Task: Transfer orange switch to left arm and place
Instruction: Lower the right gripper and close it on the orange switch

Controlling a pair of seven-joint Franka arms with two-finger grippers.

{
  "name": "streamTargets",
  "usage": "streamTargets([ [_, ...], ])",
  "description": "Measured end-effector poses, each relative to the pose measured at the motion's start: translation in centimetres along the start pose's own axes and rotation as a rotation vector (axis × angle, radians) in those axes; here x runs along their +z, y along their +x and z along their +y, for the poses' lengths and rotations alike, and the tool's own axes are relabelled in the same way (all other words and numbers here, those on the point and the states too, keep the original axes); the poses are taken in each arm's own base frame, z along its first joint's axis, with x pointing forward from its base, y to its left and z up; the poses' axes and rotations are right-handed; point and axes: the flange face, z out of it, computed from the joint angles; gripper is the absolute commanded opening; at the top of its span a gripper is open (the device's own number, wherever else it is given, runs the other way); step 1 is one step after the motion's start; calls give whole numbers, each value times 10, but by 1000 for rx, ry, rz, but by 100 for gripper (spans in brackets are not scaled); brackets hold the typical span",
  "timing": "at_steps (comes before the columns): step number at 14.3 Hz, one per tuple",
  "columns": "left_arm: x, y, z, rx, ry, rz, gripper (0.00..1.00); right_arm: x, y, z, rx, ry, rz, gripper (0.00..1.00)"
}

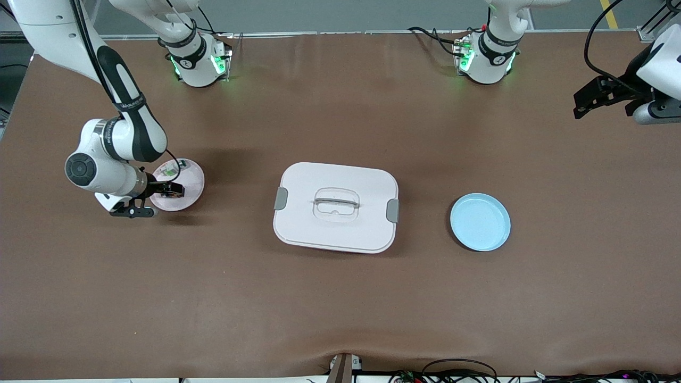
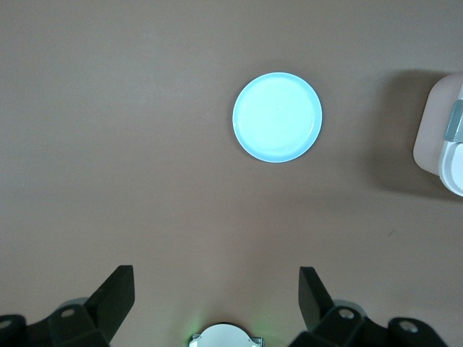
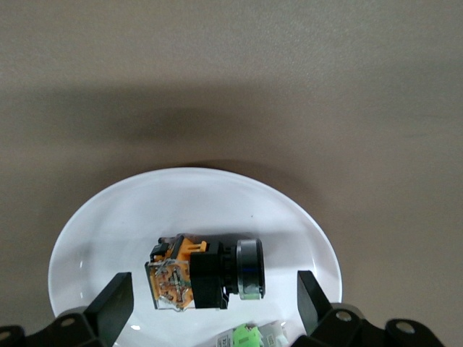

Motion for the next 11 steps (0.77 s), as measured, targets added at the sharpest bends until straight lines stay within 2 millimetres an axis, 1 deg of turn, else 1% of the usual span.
streamTargets([
  [5,0,0,0,1,0,0,100,23,0,0,0,0,-35,100],
  [11,2,0,2,3,1,-5,100,25,1,0,-1,-1,-28,100],
])
